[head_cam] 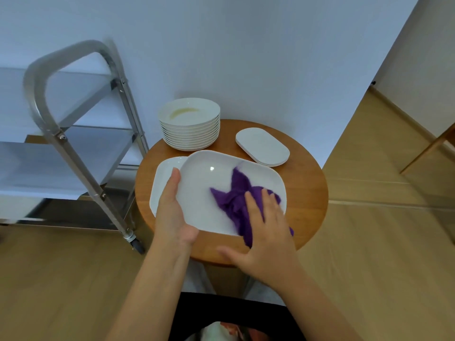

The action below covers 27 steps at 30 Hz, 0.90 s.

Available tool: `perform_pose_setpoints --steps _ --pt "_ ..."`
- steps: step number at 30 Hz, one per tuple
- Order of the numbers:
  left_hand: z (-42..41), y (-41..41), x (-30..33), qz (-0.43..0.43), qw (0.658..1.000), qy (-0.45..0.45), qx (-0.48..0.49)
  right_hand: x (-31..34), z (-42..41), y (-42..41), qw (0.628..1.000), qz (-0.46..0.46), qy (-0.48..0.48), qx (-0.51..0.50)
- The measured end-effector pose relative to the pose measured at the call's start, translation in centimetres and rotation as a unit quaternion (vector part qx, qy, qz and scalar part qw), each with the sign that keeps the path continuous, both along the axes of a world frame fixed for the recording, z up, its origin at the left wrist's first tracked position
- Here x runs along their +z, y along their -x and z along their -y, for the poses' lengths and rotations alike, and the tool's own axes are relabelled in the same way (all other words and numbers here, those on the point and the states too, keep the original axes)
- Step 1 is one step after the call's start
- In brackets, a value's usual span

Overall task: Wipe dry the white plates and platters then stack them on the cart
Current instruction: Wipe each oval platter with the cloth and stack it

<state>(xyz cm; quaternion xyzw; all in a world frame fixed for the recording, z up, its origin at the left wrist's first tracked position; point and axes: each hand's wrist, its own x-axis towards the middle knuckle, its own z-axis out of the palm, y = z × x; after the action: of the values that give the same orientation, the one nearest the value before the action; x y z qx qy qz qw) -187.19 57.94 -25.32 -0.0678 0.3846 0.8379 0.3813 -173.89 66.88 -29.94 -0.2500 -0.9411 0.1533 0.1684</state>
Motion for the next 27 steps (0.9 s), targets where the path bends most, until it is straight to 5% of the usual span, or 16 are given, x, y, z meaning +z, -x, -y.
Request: perform_pose_setpoints --steps 3,6,9,12,14,17,20,23,27 --pt "-0.7 -0.2 0.4 0.029 0.999 0.016 0.029 0.5 0.1 0.9 0.999 0.027 -0.012 0.043" --pt "-2.0 -2.2 0.4 0.115 0.991 0.018 0.059 1.4 0.8 2.7 0.993 -0.081 -0.071 0.053" --pt "-2.7 -2.9 0.0 0.1 0.991 0.036 0.08 2.0 1.3 3.9 0.985 -0.118 -0.095 0.089" --pt "-2.3 -2.0 0.3 -0.005 0.999 0.026 0.027 3.0 0.2 3.7 0.977 -0.17 0.111 0.068" --pt "-1.7 -1.7 0.6 -0.144 0.987 0.073 -0.003 3.7 -0.6 3.2 0.913 -0.214 0.343 -0.051" --pt "-0.9 -0.8 -0.8 -0.312 0.91 0.27 0.042 4.4 -2.1 2.7 0.74 -0.321 0.58 -0.113" --pt "-0.2 -0.8 -2.1 -0.159 0.966 0.206 -0.014 4.5 -2.9 2.1 0.603 -0.416 0.68 -0.041" --pt "0.1 -1.5 -2.8 0.014 0.995 -0.049 -0.081 4.5 -2.8 1.7 0.556 -0.423 0.715 -0.033" --pt "0.1 -0.5 -2.5 -0.014 0.995 -0.073 -0.065 4.1 -3.7 1.2 0.537 -0.343 0.758 -0.139"
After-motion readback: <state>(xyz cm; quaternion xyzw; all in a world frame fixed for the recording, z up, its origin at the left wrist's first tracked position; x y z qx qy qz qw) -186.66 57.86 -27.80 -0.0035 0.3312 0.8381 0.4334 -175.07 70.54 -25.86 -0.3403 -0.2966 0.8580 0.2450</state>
